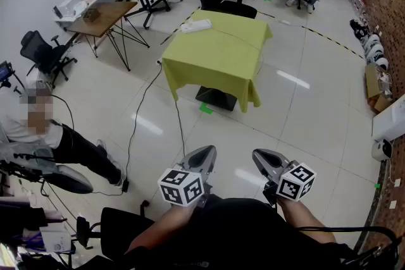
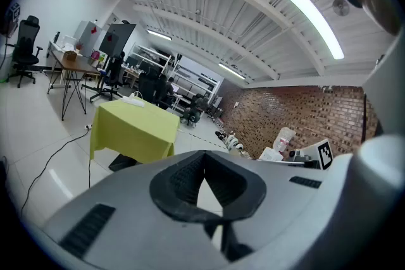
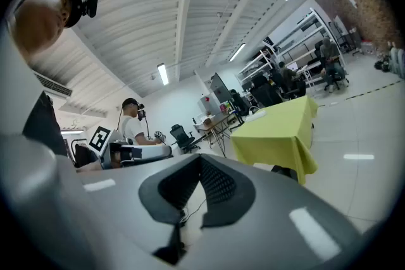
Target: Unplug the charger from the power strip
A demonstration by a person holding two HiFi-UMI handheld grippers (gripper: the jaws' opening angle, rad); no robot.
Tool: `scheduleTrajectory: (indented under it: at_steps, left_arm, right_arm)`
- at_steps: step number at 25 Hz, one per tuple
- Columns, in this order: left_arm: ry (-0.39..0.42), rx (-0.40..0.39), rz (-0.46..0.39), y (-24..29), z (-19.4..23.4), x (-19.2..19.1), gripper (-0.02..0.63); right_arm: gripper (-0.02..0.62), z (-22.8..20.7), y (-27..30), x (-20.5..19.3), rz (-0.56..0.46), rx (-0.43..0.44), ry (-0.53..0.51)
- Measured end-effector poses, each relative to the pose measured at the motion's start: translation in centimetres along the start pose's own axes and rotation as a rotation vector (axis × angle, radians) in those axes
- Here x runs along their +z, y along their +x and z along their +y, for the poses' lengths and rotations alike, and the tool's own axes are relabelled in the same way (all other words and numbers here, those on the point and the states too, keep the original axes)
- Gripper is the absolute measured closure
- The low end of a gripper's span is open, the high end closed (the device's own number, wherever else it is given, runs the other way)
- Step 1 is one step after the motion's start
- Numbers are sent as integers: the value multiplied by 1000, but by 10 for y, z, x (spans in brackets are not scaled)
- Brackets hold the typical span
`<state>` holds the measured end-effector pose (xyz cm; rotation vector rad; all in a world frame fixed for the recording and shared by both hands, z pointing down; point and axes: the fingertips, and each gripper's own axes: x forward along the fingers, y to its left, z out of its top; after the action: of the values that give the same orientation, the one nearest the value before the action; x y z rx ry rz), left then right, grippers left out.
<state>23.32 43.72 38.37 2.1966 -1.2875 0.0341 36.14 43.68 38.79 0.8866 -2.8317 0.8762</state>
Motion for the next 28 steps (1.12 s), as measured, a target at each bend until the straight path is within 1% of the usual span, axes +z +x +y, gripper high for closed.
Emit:
scheduleTrajectory:
  at_steps: [5,9,16,20,24,28]
  left_arm:
    - [16,-10,-15,-2,17,13,601]
    - [6,-11,-24,-12,39,23,601]
    - [-5,23,-50,-39,86,41,601]
    - [-12,39,-53,-57,116,45,601]
    - [-23,73,-76,-80,146,52,601]
    - [-56,147,-86,-102,188,55,601]
  right_arm:
    - [592,5,23,4,18,4,-22]
    - [592,17,48,8,37,10,-42]
    - [592,43,94,12,72,32,-77]
    - [592,59,122,6,89,35,-80]
    - [592,72,148,0,106,46,-86]
    - [592,81,175,-3,135,63,-88]
